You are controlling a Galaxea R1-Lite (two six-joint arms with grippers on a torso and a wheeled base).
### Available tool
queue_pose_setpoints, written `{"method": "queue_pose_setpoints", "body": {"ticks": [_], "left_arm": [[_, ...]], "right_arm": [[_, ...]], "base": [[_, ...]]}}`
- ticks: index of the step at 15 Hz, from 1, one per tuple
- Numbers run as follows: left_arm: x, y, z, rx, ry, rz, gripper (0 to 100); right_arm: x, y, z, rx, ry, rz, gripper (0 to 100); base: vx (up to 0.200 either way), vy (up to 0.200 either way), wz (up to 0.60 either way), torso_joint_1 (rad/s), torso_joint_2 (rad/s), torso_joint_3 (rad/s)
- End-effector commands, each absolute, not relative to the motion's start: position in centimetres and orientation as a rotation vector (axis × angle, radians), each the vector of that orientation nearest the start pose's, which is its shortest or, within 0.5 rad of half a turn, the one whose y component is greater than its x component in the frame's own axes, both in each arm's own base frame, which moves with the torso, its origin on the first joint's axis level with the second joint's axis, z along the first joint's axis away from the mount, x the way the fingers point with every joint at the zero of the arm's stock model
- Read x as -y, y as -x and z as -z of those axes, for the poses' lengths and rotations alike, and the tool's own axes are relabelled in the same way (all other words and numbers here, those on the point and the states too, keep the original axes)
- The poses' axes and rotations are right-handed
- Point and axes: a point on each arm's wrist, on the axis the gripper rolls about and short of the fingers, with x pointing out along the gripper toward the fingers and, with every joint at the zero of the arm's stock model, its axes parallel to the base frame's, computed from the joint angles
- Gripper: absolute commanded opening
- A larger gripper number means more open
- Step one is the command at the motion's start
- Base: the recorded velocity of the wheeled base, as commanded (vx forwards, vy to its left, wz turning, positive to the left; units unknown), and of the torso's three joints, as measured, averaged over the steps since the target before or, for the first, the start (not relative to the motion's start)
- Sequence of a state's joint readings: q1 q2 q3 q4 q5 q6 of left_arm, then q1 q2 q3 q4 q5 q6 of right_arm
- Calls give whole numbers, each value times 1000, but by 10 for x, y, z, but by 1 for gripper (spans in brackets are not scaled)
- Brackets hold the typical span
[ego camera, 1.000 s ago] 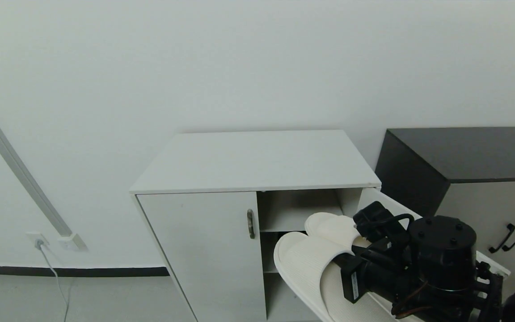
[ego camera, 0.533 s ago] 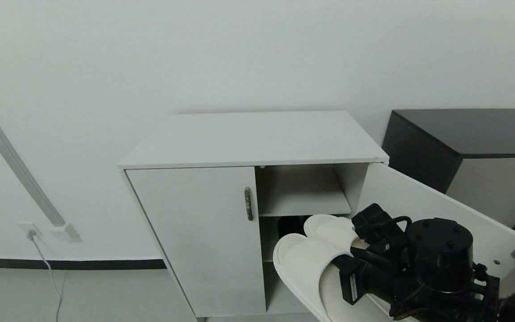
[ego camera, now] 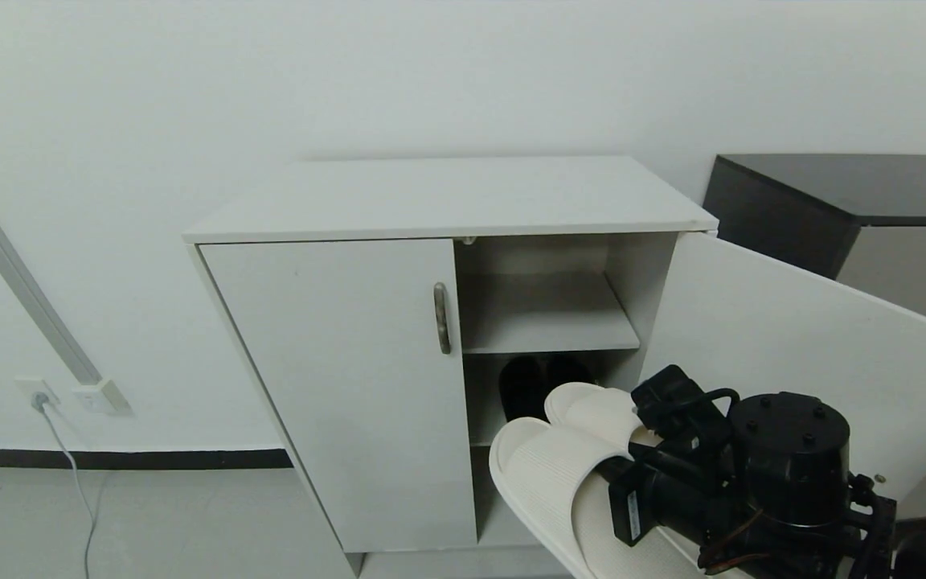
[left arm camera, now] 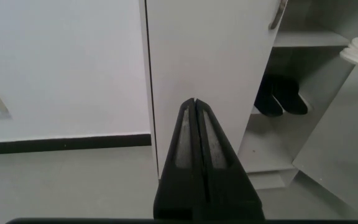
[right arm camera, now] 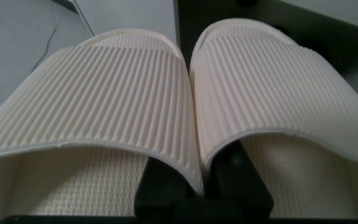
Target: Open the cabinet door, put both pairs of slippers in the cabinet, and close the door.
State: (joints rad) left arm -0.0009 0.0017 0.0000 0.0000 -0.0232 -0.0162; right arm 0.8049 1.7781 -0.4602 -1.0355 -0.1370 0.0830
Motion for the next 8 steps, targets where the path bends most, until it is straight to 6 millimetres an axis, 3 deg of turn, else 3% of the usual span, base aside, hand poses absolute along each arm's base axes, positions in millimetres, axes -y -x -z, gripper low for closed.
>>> {"method": "queue_pose_setpoints", "body": {"ticks": [1,8], "left_arm": [[0,23,-76,-2,17,25,0],[1,23,-76,-2,17,23,0]], "right_arm": [[-198,-194,-113,-289,54,-651,0],[-198,-195,-110,-269,65,-654,0]], "base": [[0,0,0,-129,466,339],[0,0,0,-82,450,364]]}}
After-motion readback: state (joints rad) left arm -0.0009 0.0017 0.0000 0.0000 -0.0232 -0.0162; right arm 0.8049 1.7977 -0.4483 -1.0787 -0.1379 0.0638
